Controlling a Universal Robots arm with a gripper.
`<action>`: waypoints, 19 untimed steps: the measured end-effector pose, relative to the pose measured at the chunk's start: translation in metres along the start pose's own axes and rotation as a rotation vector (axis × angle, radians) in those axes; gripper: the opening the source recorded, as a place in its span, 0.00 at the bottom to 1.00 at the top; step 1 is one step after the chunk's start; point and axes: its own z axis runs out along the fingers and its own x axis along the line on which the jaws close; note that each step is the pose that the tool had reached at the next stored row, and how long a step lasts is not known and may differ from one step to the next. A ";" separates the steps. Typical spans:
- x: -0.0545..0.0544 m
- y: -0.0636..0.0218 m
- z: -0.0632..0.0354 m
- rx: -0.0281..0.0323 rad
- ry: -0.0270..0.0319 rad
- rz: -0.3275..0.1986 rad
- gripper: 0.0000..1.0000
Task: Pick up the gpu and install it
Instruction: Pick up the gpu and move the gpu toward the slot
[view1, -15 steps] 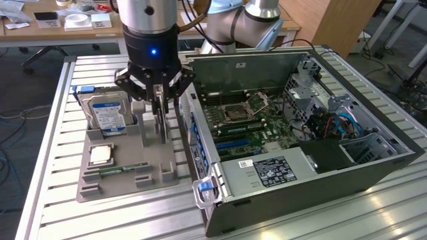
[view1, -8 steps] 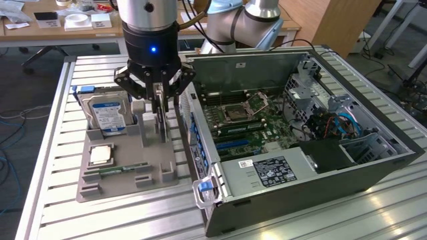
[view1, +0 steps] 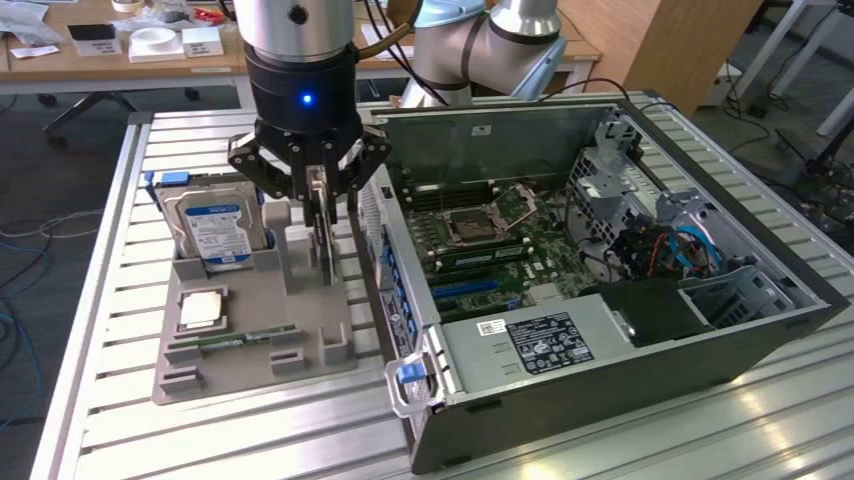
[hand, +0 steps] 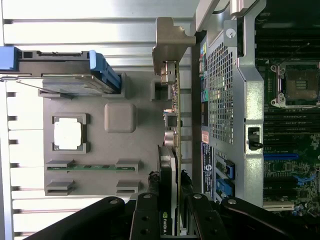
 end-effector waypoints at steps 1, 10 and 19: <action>0.000 0.0000 0.0000 0.0000 0.0000 0.000 0.27; 0.000 0.0002 -0.0057 -0.0006 0.0000 0.000 0.27; 0.000 0.0008 -0.0176 -0.0006 -0.0001 0.000 0.27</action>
